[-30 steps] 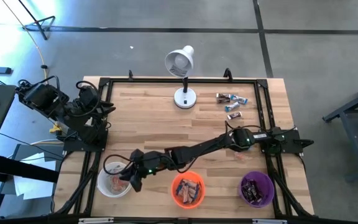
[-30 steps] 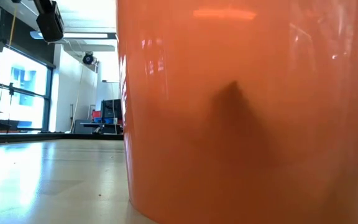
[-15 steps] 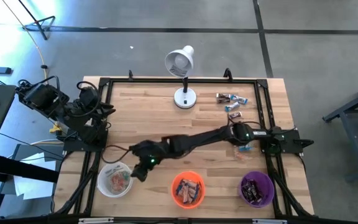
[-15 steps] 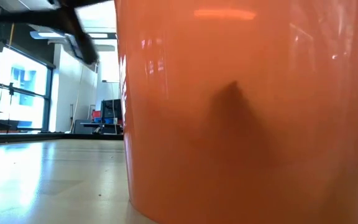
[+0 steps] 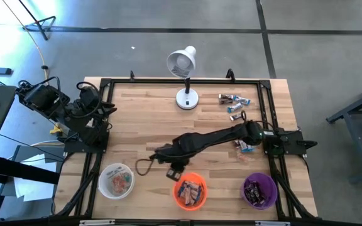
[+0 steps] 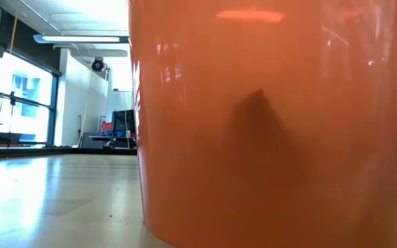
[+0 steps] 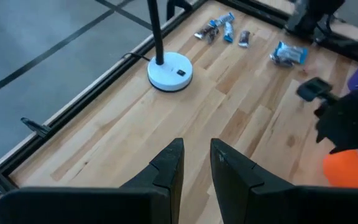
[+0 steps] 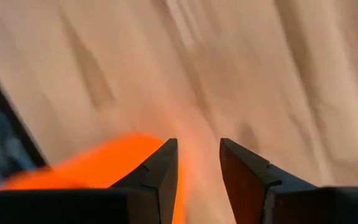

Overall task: Organize candy in baskets
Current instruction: Put the orange gummy into the white bucket

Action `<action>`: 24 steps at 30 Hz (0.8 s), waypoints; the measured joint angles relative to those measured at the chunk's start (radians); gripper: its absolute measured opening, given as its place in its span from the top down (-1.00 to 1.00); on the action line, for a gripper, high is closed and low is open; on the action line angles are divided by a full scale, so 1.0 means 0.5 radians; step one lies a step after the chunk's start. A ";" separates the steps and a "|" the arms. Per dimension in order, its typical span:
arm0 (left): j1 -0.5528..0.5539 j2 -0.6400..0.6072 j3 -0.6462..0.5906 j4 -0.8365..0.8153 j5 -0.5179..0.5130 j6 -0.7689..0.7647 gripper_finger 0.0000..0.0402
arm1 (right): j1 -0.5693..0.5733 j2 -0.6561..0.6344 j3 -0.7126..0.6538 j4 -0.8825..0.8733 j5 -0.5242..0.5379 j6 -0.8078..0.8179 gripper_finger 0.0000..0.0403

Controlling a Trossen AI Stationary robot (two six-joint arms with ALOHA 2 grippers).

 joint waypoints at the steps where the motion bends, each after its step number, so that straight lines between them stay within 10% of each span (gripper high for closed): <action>1: 0.000 0.000 0.000 -0.001 -0.022 -0.022 0.68 | 0.009 -0.012 0.000 -0.077 0.037 -0.016 0.44; 12: 0.001 0.017 0.000 0.008 -0.152 -0.218 0.68 | 0.089 -0.259 -0.108 -0.501 0.512 -0.134 0.44; 24: 0.009 0.118 0.000 0.011 -0.177 -0.387 0.68 | 0.135 -0.892 -1.099 -0.271 0.575 0.115 0.44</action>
